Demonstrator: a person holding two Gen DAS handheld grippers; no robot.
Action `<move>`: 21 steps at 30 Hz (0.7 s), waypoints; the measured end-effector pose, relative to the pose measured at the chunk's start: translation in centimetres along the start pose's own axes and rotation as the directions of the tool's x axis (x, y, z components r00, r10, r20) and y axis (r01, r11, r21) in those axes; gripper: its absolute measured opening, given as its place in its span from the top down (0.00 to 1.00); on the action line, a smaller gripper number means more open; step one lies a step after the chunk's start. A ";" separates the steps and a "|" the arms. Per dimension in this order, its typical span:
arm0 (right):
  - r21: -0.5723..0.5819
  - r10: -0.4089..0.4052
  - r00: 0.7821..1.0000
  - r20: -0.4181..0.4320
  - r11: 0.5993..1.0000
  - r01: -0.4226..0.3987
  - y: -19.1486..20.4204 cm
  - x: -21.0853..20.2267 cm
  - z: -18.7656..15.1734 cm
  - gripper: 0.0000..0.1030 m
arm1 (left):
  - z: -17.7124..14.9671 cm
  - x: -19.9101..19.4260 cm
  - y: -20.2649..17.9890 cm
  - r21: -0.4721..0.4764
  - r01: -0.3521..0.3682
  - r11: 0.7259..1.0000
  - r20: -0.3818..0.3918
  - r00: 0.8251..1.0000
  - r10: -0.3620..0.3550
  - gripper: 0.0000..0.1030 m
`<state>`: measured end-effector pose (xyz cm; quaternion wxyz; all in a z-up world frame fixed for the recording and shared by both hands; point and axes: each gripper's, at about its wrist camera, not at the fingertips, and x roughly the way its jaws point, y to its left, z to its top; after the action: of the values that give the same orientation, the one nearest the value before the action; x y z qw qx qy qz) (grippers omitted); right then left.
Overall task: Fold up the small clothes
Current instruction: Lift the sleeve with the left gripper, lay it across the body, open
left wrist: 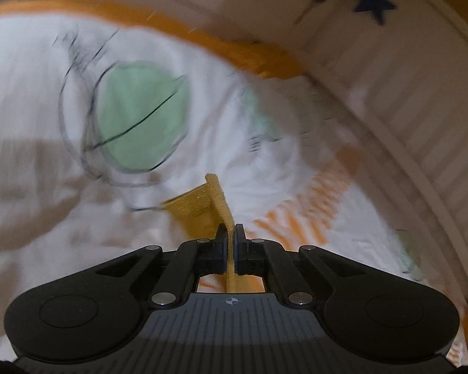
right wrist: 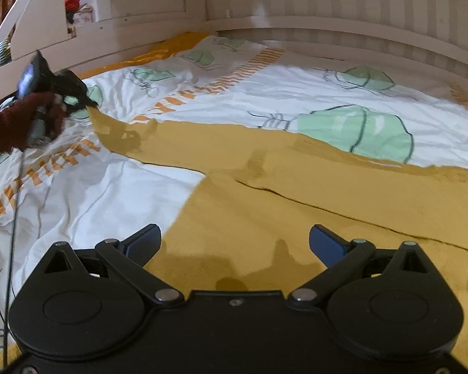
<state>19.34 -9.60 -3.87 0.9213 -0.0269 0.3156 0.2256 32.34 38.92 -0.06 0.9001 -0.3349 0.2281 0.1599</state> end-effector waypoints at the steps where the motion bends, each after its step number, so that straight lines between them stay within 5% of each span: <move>1: 0.005 -0.006 1.000 0.001 1.000 0.006 -0.4 -0.3 -0.2 0.02 | 0.1 -1.0 -1.1 0.019 0.018 1.000 0.011 1.000 -0.019 0.97; 9: 0.082 -0.073 0.997 0.029 0.994 0.071 -4.4 -2.7 -1.6 0.02 | -1.5 -7.6 -12.4 0.168 0.194 0.966 0.035 0.979 -0.203 0.97; 21: 0.246 -0.171 0.981 0.088 0.958 0.145 -10.6 -5.6 -1.1 0.02 | -13.8 -9.0 -29.8 0.264 0.458 0.849 -0.153 0.889 -0.432 0.97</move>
<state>19.38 -21.52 -2.46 0.9487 0.0708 0.2866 0.1128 33.70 6.85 11.12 0.9411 -0.2482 0.2049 -0.1032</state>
